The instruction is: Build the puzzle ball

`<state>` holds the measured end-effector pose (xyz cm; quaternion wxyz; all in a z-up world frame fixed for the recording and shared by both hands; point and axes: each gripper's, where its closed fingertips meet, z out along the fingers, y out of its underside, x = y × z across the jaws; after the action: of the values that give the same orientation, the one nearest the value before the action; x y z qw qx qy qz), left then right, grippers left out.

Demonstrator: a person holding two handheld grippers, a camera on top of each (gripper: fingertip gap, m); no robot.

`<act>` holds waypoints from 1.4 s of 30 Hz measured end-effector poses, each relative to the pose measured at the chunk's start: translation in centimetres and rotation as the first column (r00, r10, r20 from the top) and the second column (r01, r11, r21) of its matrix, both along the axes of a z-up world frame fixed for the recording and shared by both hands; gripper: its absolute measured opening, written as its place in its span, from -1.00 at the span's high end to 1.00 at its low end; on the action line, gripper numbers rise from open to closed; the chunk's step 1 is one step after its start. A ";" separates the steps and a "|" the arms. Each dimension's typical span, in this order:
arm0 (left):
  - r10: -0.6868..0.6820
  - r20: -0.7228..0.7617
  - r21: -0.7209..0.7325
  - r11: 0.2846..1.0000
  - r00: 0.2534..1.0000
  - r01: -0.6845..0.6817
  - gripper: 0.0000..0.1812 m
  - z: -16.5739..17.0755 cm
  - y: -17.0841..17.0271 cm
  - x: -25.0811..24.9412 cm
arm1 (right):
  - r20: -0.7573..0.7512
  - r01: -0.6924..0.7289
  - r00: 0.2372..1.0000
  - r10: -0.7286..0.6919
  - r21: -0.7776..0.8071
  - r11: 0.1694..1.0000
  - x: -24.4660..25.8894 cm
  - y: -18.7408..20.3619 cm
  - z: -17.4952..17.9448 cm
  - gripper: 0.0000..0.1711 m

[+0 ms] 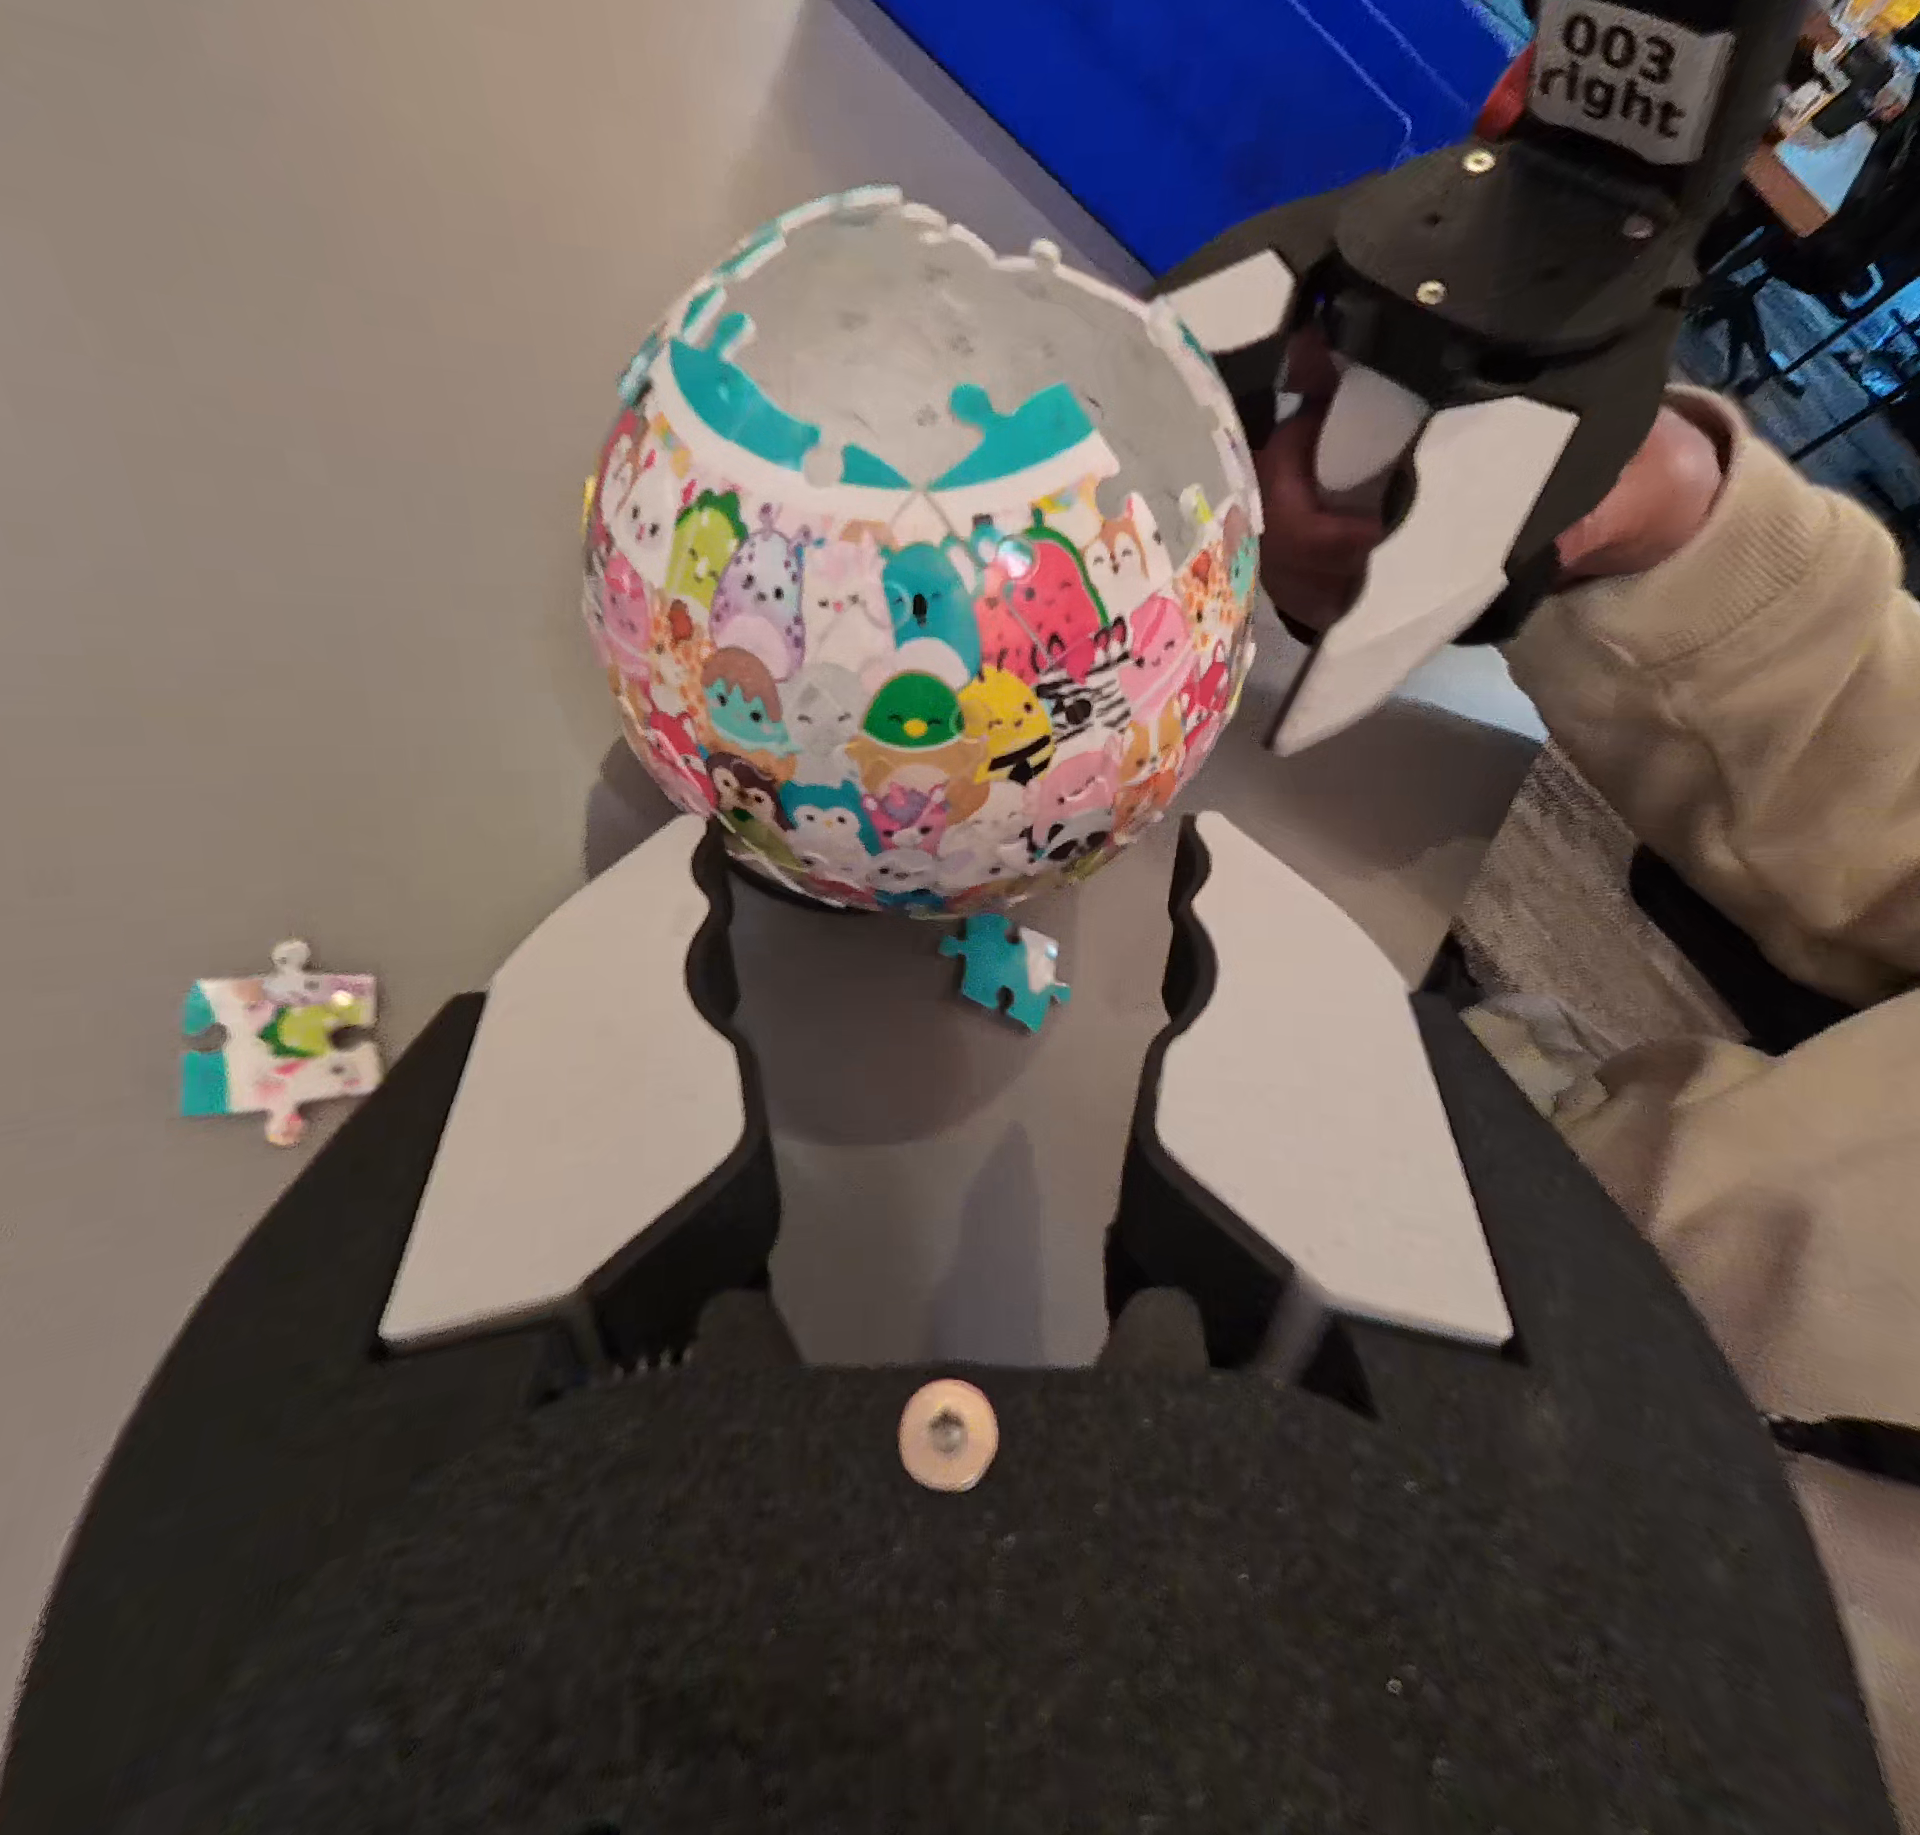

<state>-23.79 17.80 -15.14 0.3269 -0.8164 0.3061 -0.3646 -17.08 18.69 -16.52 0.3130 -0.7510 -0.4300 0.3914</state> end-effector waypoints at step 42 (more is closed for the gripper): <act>-0.365 -0.003 -0.124 0.924 0.931 0.362 0.05 -1.4 4.6 0.1 | -0.007 0.151 0.989 -0.150 0.054 0.987 -1.1 1.8 0.0 -0.70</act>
<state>-23.73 22.41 -16.54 0.1994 -0.7685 0.4335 -0.4263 -18.15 20.48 -16.55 0.3626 -0.7719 -0.3821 0.3558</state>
